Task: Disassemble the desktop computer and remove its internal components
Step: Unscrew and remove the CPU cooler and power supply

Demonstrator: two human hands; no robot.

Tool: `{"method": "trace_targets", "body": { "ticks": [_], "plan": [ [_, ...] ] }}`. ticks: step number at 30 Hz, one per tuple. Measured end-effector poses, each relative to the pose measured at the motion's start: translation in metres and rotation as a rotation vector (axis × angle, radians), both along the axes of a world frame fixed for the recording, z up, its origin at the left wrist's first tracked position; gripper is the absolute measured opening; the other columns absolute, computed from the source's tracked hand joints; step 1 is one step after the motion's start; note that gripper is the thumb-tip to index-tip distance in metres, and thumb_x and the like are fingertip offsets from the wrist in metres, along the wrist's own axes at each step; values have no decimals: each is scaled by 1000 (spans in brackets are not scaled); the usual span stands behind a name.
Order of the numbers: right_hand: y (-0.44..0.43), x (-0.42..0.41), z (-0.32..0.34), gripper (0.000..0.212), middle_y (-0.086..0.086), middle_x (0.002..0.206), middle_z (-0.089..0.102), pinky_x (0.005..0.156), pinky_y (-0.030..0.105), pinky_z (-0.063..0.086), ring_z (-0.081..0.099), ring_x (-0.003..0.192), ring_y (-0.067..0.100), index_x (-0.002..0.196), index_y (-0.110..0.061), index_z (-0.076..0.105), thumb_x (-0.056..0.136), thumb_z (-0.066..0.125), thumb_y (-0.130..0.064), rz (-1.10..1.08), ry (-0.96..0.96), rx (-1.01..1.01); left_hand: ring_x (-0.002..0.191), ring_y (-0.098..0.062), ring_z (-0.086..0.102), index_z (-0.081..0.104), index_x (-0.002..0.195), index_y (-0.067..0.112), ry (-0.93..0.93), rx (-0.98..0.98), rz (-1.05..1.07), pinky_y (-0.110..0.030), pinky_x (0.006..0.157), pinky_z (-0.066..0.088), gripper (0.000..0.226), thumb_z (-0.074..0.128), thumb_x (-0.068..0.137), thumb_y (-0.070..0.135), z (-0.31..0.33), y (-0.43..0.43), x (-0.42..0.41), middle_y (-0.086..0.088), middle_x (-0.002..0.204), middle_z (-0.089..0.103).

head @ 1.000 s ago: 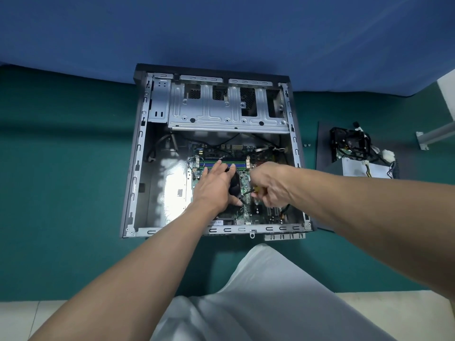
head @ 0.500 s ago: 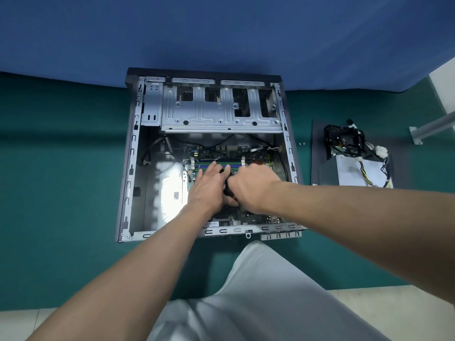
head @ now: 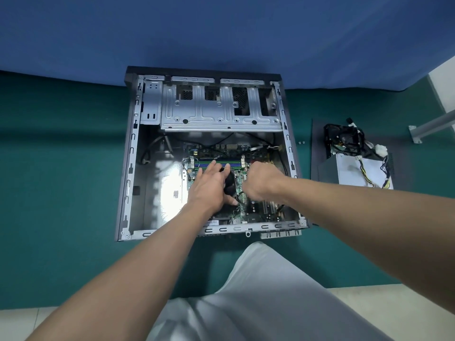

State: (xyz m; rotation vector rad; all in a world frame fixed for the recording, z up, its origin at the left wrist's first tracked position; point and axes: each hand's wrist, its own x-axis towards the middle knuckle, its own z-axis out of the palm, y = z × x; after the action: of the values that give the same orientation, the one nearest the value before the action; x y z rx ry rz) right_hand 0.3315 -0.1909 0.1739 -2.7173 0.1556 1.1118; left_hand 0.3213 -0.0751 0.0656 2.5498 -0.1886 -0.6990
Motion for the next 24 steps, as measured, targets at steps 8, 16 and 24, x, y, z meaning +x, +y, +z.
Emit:
{"method": "trace_targets", "body": {
  "ticks": [8, 16, 24],
  "plan": [
    [-14, -5, 10, 18, 2, 64, 31, 58, 33, 36, 44, 69, 25, 82, -18, 44, 99, 39, -14, 1248, -219, -236, 149, -17, 1, 19, 153, 16, -9, 2, -7, -38, 119, -2, 107, 80, 71, 43, 2, 0, 0, -3, 158, 23],
    [-8, 6, -5, 18, 8, 72, 60, 43, 20, 37, 56, 57, 17, 75, -7, 55, 88, 50, -19, -286, -91, 206, 149, -18, 3, 21, 153, 14, -15, -17, -1, -40, 120, -1, 109, 82, 68, 44, -1, 1, 1, -3, 153, 31],
    [6, 8, 4, 16, 9, 87, 61, 57, 20, 51, 58, 70, 19, 103, -1, 57, 93, 47, -8, -150, 77, 93, 149, -18, 2, 21, 153, 15, -13, -19, 4, -39, 118, -4, 107, 81, 69, 43, -1, 0, 0, -4, 155, 28]
  ]
}}
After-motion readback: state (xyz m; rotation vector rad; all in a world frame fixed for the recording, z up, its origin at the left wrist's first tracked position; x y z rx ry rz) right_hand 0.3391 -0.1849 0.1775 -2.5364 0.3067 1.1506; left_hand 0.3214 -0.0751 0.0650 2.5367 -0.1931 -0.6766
